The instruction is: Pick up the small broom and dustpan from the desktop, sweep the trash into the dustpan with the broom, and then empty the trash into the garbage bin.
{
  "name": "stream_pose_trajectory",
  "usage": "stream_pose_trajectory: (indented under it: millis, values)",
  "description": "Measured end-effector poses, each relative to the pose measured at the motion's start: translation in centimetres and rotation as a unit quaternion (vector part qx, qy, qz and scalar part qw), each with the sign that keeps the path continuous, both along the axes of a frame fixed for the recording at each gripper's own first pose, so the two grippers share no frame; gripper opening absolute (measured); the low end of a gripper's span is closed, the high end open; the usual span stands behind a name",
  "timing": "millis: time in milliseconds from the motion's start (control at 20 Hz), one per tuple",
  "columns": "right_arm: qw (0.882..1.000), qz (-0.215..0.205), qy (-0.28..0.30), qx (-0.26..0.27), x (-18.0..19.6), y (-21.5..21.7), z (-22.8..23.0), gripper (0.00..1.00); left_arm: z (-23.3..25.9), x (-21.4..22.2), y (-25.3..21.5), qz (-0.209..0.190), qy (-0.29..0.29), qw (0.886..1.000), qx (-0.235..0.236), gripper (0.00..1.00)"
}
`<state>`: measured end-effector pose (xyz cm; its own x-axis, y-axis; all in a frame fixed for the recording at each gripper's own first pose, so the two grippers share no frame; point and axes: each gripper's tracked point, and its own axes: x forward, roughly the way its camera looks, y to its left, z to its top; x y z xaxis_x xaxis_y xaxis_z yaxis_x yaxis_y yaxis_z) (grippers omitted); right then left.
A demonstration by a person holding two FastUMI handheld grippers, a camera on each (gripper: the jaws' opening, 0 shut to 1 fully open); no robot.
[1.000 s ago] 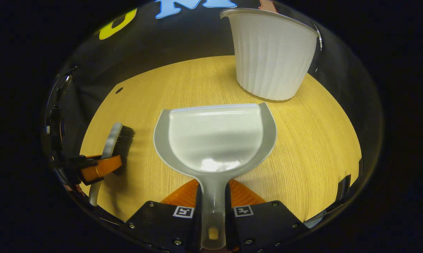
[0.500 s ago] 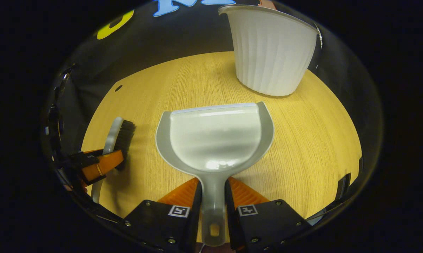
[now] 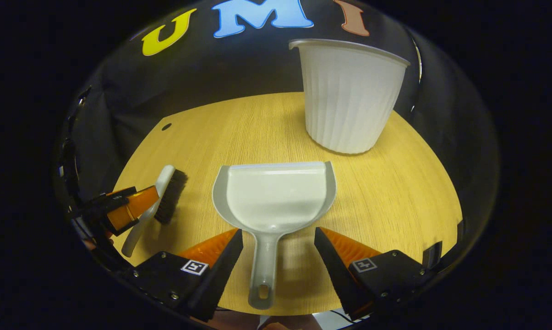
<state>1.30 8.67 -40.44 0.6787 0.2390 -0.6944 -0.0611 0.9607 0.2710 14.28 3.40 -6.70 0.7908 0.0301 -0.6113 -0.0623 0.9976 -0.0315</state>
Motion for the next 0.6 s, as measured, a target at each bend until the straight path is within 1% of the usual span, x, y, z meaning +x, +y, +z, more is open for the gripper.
stream_pose_trajectory:
  millis: [50,100,250,450,500,550,600]
  values:
    - [1.000,-0.002,-0.026,-0.007,0.4,-0.6,0.8,0.98,3.0,2.0,-1.5,0.007,-0.026,1.000,0.000,0.96]
    - [0.998,-0.001,-0.053,-0.012,0.8,-1.2,1.7,0.98,4.8,1.8,-1.6,0.015,-0.055,0.998,0.003,0.98]
    - [0.990,-0.006,-0.141,-0.028,2.2,-2.7,4.9,0.98,9.1,1.6,-1.6,0.035,-0.132,0.990,0.020,0.97]
    - [0.971,-0.002,-0.236,-0.038,3.3,-5.2,9.6,0.98,14.4,0.0,-1.7,0.060,-0.206,0.976,0.033,0.97]
    - [0.965,-0.004,-0.259,-0.042,3.6,-5.5,10.6,0.98,15.7,-0.2,-1.9,0.063,-0.225,0.972,0.033,0.95]
    - [0.960,-0.006,-0.277,-0.047,3.8,-6.0,11.4,0.98,17.0,-0.2,-2.3,0.063,-0.242,0.968,0.032,0.97]
    - [0.955,-0.010,-0.293,-0.053,3.9,-6.5,12.4,0.98,18.1,-0.1,-2.7,0.061,-0.259,0.963,0.033,0.93]
